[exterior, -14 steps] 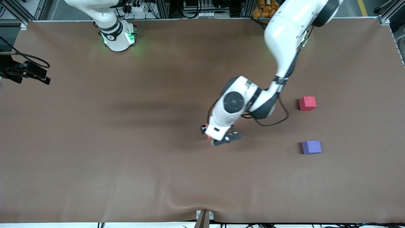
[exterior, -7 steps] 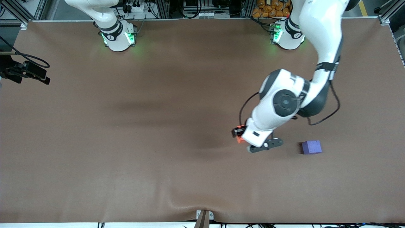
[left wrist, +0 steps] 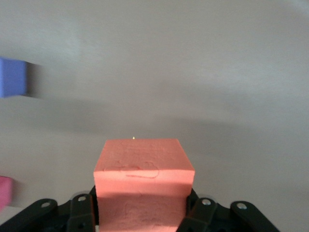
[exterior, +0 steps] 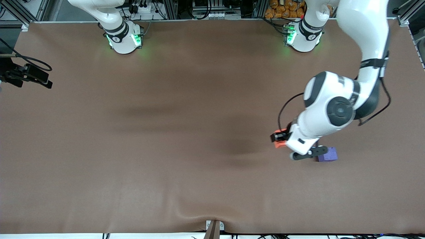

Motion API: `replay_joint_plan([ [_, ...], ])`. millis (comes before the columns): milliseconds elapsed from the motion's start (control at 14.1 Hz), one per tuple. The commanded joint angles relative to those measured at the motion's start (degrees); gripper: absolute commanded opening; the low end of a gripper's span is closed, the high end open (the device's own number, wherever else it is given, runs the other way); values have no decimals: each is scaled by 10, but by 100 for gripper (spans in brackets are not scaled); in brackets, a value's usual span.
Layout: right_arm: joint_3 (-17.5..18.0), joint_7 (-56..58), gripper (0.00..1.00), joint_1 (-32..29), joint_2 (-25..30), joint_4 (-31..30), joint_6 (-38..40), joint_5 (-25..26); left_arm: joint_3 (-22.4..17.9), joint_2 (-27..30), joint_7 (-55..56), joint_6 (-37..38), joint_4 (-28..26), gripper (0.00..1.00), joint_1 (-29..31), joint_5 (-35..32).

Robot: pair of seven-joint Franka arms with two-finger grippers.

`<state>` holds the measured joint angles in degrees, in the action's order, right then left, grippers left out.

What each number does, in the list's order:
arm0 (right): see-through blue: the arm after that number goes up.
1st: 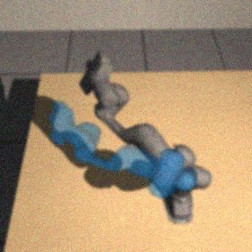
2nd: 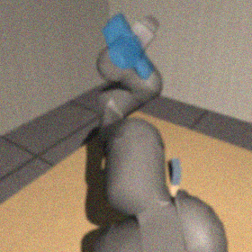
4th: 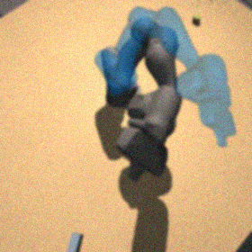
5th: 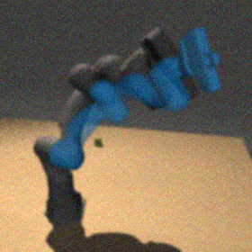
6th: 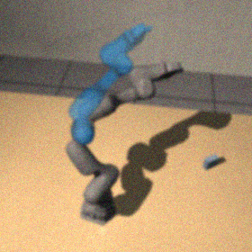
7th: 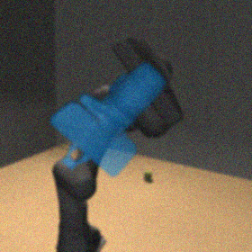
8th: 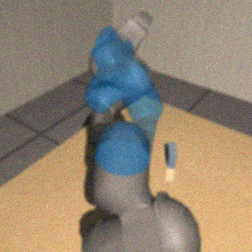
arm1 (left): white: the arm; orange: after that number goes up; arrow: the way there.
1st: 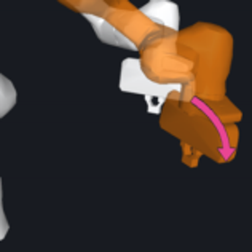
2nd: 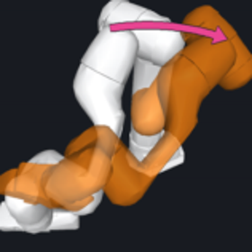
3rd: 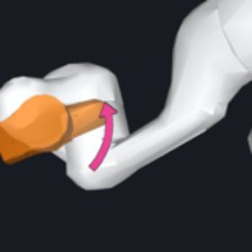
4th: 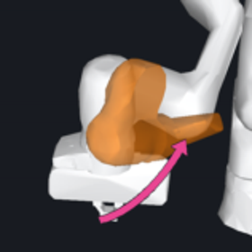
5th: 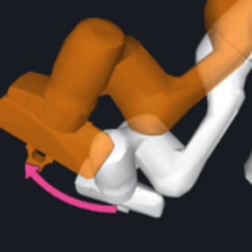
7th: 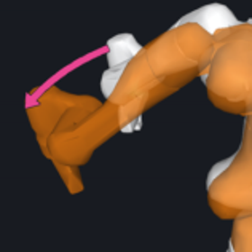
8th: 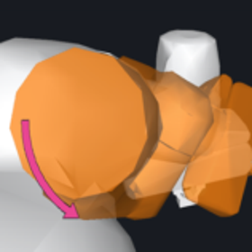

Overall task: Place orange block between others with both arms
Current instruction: 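Carry the orange cube with the left gripper toward the pink cube, then lower the orange cube between the pink and purple cubes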

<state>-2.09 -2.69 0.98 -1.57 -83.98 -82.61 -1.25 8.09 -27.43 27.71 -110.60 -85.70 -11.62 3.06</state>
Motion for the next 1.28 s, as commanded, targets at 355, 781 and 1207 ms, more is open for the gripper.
replay_joint_plan([
  [355,9,-6,100,-12,2,6,4,-6,8,59,-255,-46,-139,41,153,-9],
  [781,9,-6,100,-12,2,6,4,-7,8,54,-365,-135,-216,41,215,-9],
  [1207,9,-6,100,-12,2,6,4,-7,8,29,-398,-191,-251,42,238,-8],
])
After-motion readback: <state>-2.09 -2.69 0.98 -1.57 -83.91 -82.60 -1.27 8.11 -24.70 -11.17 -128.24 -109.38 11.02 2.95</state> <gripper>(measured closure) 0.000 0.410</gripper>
